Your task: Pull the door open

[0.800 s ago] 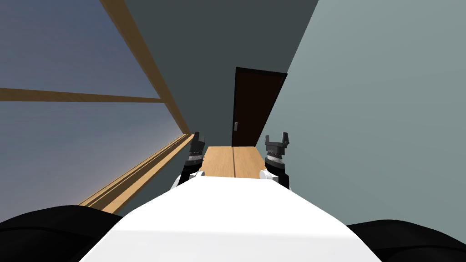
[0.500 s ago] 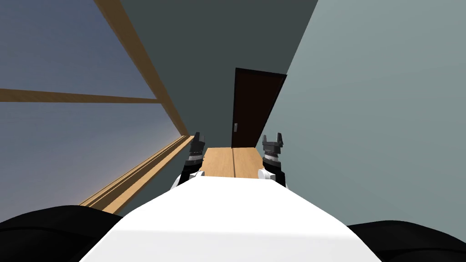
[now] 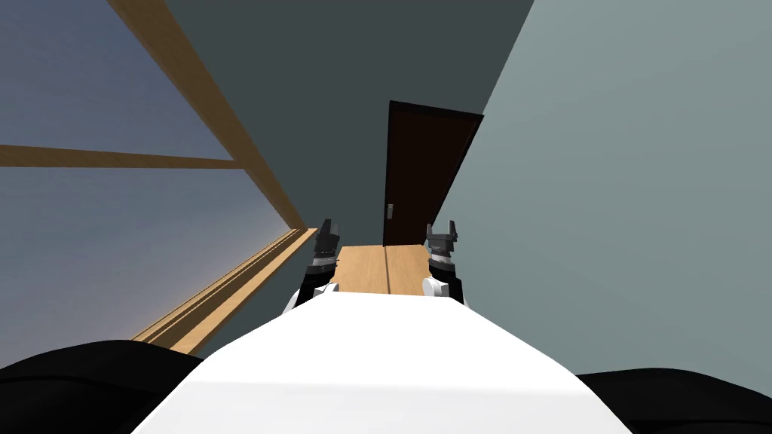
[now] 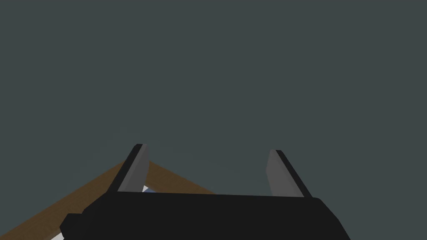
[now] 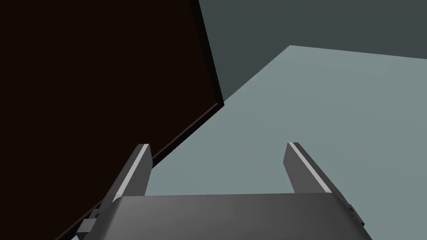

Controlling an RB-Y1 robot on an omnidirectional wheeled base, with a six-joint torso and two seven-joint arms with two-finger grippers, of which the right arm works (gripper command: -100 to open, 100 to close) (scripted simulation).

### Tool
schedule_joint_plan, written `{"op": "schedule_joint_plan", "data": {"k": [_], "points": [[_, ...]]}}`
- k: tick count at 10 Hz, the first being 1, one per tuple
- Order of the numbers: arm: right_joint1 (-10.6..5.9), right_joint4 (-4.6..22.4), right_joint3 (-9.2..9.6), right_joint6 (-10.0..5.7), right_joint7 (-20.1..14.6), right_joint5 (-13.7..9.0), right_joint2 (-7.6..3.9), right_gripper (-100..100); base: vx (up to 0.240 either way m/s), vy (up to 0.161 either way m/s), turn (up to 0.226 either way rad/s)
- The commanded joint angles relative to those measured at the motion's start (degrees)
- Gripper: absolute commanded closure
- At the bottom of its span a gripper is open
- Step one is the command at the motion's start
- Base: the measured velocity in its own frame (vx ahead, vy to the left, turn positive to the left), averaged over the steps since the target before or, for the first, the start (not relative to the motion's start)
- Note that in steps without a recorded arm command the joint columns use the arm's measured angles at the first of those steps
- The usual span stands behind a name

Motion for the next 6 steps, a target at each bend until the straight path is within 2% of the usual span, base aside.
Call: {"op": "schedule_joint_plan", "data": {"k": [1, 6], "points": [[-0.87, 1.61, 0.84, -0.02, -1.88, -1.02, -0.76, -100, 0.09, 0.033, -0.034], [-4.44, 7.08, 3.6, 0.29, -7.59, -4.38, -3.01, -100, 0.097, 0.032, -0.036]]}}
